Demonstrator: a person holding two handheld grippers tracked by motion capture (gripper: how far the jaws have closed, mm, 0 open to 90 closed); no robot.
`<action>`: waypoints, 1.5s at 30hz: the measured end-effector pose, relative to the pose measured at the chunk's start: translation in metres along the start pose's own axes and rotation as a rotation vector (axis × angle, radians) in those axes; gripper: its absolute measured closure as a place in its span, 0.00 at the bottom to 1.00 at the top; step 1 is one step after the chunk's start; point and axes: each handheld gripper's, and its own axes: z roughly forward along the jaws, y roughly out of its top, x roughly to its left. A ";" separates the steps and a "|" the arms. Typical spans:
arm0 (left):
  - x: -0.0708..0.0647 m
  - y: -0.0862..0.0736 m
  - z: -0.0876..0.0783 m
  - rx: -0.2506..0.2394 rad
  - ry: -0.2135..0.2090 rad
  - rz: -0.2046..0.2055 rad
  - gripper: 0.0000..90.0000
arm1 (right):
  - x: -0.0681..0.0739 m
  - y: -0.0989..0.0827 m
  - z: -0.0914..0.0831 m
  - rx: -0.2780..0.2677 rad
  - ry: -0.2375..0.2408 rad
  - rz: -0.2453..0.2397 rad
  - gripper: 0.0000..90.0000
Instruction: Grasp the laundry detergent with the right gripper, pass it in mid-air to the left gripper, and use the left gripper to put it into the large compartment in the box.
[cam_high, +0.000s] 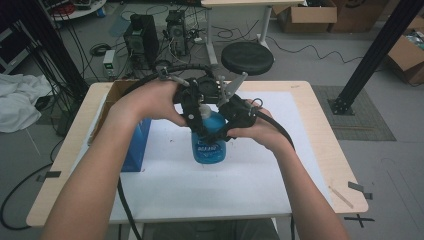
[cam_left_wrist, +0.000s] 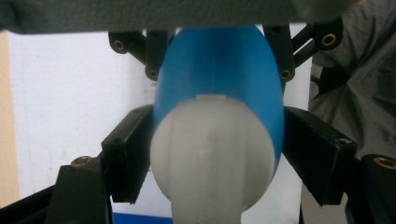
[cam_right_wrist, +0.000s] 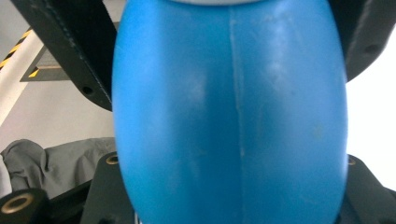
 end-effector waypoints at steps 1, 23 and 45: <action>0.000 0.000 0.000 0.000 -0.001 -0.001 0.32 | 0.000 0.000 0.000 0.001 0.001 0.001 0.50; -0.003 -0.002 0.003 -0.018 0.032 0.011 0.42 | 0.001 -0.001 0.002 0.005 -0.007 0.000 0.49; -0.004 -0.004 -0.003 -0.021 0.055 0.033 0.44 | -0.002 0.000 0.003 -0.043 -0.035 0.017 0.34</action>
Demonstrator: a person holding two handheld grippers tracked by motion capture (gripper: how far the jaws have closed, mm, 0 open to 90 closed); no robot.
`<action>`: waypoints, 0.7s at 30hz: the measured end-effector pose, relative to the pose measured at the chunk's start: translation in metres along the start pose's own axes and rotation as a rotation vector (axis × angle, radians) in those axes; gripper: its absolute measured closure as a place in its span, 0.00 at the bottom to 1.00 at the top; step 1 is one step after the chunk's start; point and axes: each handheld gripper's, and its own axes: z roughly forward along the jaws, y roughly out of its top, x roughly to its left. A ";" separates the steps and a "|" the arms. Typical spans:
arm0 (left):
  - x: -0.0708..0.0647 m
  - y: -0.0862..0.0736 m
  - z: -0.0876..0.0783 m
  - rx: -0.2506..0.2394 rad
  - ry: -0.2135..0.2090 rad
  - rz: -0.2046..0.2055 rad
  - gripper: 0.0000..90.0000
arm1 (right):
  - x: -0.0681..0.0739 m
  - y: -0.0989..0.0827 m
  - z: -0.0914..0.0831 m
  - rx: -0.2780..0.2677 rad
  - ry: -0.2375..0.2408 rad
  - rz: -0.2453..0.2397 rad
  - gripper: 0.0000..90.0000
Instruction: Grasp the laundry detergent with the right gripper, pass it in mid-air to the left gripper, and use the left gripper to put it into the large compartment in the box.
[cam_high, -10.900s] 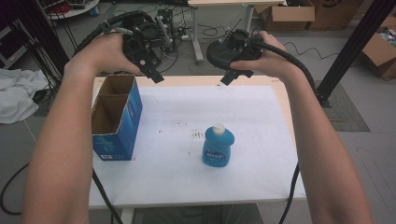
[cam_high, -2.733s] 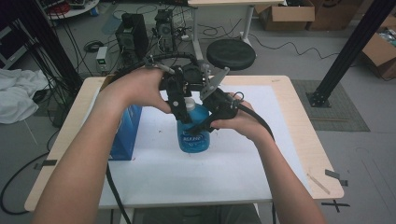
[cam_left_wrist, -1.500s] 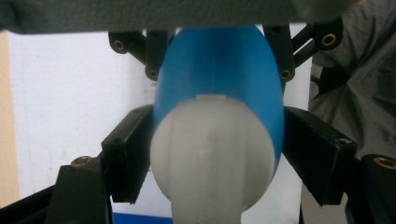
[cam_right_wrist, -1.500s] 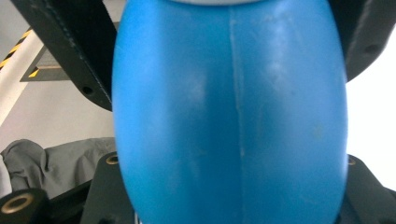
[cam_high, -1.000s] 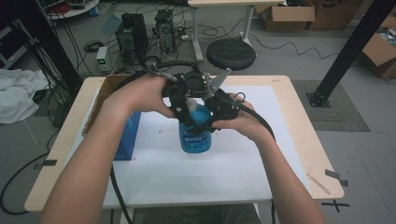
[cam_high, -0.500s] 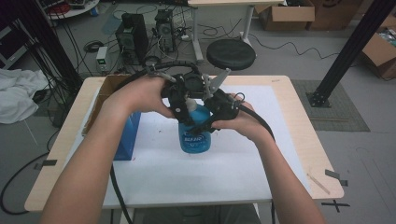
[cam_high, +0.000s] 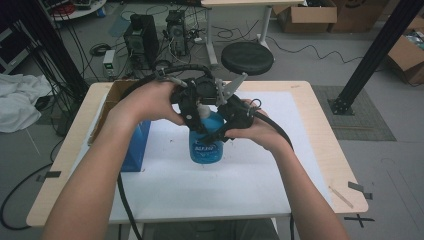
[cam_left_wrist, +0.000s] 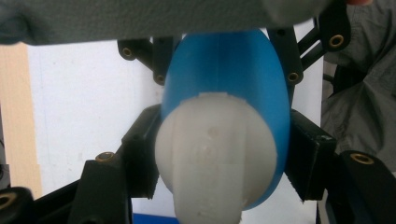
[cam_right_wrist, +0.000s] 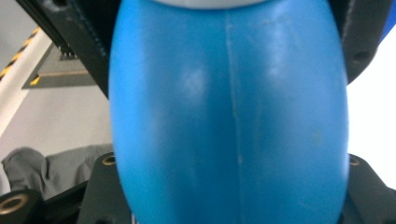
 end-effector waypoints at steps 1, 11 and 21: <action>0.001 -0.001 -0.003 0.012 -0.004 -0.014 0.44 | 0.000 0.000 -0.001 -0.012 -0.023 0.006 0.29; 0.014 -0.017 -0.030 0.042 0.020 -0.240 0.44 | -0.003 -0.008 -0.015 0.007 -0.074 0.046 0.23; 0.040 -0.060 -0.076 0.128 0.121 -0.666 0.44 | -0.009 -0.030 -0.045 0.180 -0.197 0.099 0.24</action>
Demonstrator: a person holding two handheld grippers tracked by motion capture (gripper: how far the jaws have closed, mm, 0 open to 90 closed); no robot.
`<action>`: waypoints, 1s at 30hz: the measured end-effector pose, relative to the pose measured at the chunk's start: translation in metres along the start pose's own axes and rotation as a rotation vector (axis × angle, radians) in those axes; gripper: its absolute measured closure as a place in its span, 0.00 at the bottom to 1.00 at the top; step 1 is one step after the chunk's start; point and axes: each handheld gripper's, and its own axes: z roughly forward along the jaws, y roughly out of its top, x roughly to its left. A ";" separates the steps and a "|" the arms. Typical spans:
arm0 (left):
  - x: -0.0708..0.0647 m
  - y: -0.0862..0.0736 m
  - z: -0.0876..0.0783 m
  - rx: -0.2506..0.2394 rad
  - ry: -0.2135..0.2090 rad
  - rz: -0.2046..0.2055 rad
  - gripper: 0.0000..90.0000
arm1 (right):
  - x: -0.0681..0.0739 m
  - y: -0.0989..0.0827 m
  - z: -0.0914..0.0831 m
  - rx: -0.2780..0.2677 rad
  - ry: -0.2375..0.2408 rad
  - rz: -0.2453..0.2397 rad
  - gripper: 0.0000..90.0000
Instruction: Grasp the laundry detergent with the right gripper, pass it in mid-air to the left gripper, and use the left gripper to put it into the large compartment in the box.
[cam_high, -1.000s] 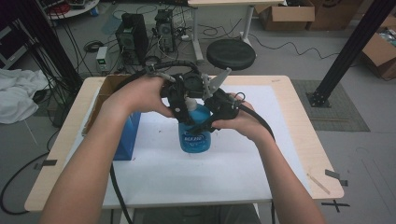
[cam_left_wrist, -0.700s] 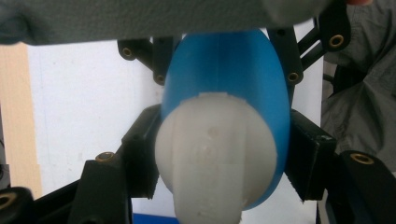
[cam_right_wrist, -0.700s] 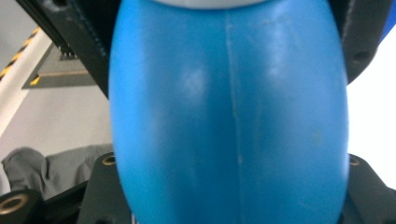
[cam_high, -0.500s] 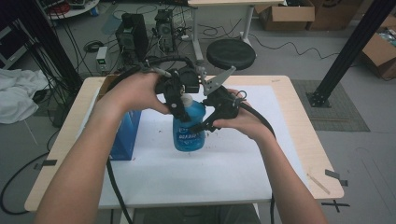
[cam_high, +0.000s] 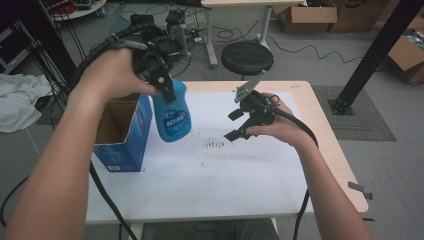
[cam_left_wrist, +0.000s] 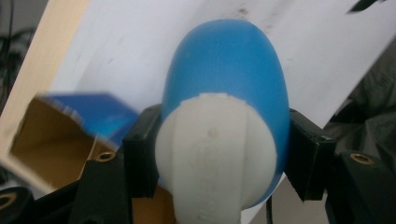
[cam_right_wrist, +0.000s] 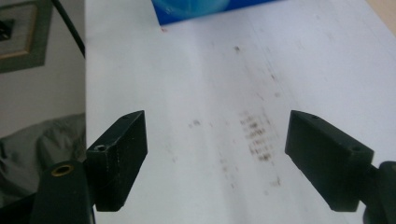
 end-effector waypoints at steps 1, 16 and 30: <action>0.000 0.000 0.000 0.000 0.000 0.000 0.44 | 0.000 0.000 0.000 0.000 0.000 0.000 0.24; 0.075 -0.058 -0.039 0.016 0.194 -0.653 0.44 | -0.023 -0.047 -0.040 0.167 -0.139 0.125 0.26; 0.090 -0.082 -0.021 0.052 0.201 -0.761 0.44 | -0.030 -0.064 -0.063 0.168 -0.182 0.167 0.27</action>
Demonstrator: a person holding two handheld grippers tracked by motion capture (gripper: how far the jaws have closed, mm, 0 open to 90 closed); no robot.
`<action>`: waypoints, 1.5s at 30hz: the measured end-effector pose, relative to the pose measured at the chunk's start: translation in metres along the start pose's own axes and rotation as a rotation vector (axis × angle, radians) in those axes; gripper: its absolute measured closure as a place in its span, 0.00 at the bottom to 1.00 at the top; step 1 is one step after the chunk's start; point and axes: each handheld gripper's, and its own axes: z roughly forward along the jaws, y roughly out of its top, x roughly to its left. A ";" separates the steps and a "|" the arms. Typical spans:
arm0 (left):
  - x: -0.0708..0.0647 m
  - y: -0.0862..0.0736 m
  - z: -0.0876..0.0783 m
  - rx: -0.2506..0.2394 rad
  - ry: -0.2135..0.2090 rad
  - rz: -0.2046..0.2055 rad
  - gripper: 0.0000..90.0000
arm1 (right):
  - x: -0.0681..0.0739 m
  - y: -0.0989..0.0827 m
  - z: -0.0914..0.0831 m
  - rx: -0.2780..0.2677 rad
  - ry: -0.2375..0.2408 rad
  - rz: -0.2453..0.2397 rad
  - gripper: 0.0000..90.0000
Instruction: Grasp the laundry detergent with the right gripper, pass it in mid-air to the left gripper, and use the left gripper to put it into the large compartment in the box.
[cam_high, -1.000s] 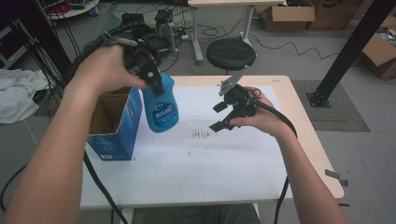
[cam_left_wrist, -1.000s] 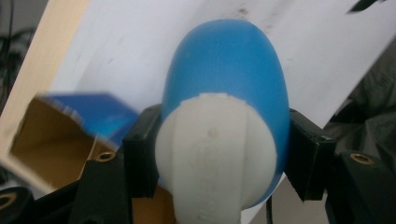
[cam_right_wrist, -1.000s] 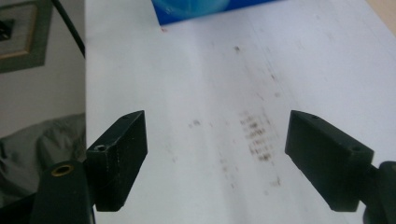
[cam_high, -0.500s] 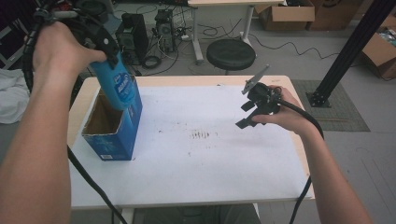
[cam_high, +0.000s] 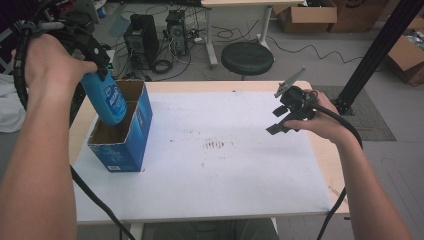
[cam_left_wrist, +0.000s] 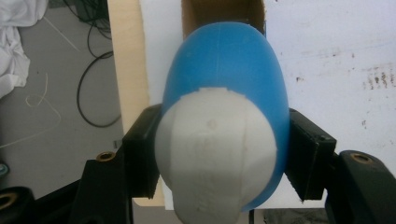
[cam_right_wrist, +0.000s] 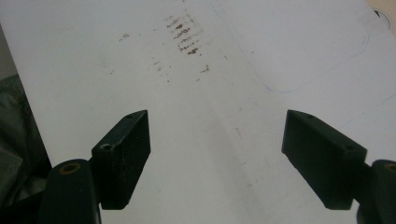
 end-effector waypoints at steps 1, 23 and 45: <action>0.000 -0.001 0.005 0.008 -0.003 0.001 0.44 | -0.001 -0.002 0.000 0.010 -0.001 0.000 0.27; -0.008 -0.014 0.111 0.125 -0.039 0.031 0.44 | 0.002 -0.003 0.003 0.021 -0.019 0.004 0.27; -0.019 -0.021 0.158 0.165 -0.032 0.050 0.44 | 0.001 -0.010 0.007 0.025 -0.017 0.018 0.27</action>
